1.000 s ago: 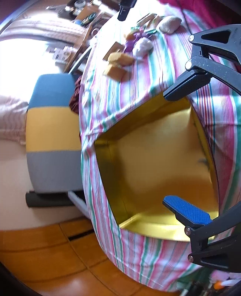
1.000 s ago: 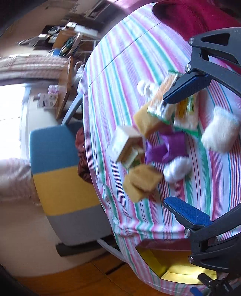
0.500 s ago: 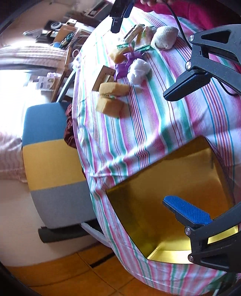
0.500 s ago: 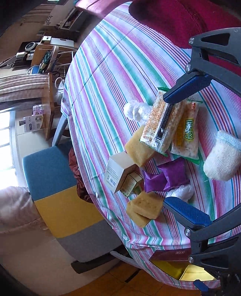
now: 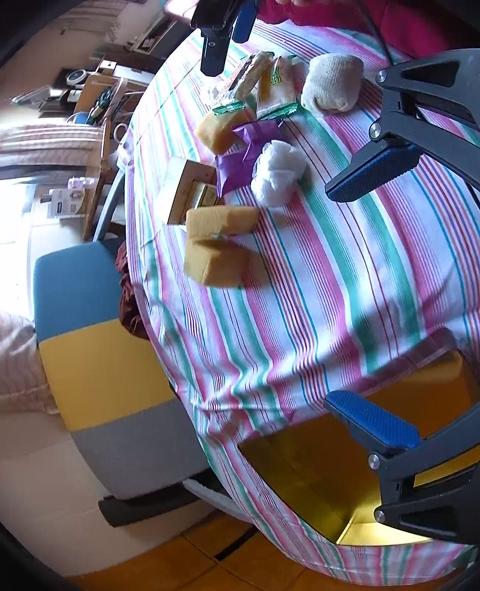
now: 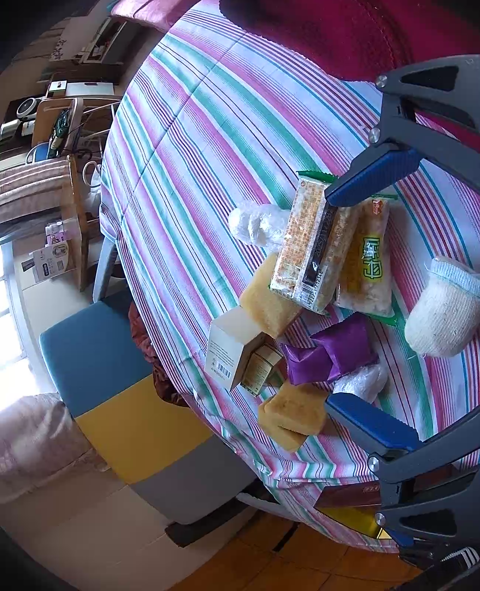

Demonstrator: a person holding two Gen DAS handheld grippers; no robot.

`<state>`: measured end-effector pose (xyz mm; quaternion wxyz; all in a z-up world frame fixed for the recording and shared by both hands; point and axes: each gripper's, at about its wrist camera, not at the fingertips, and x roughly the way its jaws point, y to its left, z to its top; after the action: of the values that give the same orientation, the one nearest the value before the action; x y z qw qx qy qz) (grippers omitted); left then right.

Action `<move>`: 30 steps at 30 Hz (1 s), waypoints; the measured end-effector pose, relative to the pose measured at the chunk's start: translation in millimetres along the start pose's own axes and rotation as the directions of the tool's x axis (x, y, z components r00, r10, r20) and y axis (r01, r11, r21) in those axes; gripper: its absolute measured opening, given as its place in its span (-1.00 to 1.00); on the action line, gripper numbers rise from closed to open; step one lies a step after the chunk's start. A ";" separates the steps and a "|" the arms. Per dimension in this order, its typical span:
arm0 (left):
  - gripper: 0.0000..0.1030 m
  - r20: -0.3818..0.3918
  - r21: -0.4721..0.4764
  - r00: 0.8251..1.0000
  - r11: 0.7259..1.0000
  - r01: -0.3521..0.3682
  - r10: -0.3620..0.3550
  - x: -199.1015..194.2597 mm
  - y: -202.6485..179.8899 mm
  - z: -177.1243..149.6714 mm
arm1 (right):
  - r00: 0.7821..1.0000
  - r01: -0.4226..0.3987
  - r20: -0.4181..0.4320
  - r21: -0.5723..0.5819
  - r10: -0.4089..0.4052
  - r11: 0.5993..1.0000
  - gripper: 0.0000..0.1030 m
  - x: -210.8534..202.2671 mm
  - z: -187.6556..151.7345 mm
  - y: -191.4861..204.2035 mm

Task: Organize objects
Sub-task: 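Grasp the plastic-wrapped white ball with the left gripper while the right grasps the white knit roll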

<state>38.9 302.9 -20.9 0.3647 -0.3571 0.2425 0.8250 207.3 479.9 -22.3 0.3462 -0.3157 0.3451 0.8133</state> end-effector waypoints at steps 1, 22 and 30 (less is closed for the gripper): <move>0.99 -0.005 0.003 1.000 1.000 0.007 -0.007 3.0 -2.6 1.8 | 1.000 -0.003 -0.001 0.004 0.003 1.000 0.99 0.0 0.3 -0.9; 0.72 -0.148 -0.072 0.944 0.955 0.287 -0.295 84.7 -55.2 44.5 | 0.998 -0.040 -0.041 0.077 0.043 0.996 0.99 6.7 1.2 -13.3; -0.40 -0.191 -0.128 0.911 0.930 0.346 -0.365 107.9 -61.6 44.5 | 0.999 -0.035 -0.039 0.070 0.038 0.997 0.99 6.9 0.5 -10.8</move>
<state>16.6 416.5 -84.3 0.4643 -0.4972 0.1730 0.7122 211.7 488.3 -30.9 0.3349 -0.3137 0.3856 0.8005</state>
